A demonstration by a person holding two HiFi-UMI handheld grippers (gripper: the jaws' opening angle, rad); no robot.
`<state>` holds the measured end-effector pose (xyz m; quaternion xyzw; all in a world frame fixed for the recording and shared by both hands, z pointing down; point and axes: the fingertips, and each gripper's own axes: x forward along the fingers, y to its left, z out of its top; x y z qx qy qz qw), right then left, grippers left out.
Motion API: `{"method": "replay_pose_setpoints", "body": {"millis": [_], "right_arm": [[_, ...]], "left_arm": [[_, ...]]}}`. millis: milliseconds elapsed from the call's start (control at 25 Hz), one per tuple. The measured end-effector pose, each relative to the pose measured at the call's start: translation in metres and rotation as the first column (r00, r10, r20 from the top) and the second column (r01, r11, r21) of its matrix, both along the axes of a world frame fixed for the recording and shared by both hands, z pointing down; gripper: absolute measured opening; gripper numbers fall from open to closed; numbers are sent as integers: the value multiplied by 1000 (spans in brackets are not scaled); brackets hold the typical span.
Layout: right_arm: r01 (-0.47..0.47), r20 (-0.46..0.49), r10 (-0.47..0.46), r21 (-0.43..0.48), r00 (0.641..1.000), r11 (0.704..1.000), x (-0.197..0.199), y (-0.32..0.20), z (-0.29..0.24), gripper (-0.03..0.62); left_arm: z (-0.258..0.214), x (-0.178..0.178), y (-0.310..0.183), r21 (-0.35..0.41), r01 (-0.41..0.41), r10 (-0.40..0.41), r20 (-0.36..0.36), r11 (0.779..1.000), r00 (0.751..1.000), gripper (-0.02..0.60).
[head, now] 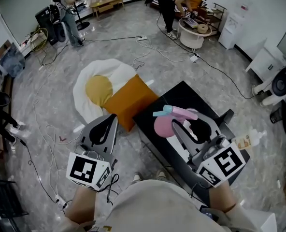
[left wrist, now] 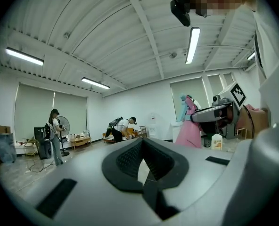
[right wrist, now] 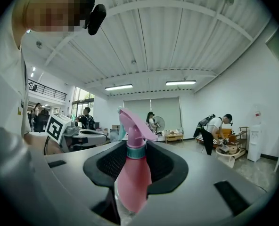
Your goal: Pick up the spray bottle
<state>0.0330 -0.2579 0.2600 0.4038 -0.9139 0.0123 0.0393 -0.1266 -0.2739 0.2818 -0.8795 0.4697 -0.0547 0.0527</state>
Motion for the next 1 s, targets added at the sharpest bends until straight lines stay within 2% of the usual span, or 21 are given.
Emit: {"method": "replay_pose_setpoints", "body": {"millis": [120, 360, 1000], "right_arm": [[2, -6, -2, -23, 1000, 1000, 2, 4, 7, 160], [10, -49, -13, -63, 999, 998, -4, 12, 31, 160], [31, -56, -34, -53, 998, 998, -11, 13, 29, 160]], "left_arm": [[4, 10, 6, 3, -16, 16, 32, 1000, 999, 18], [20, 19, 18, -44, -42, 43, 15, 998, 999, 18], [16, 11, 23, -46, -29, 29, 4, 999, 1000, 18]]}}
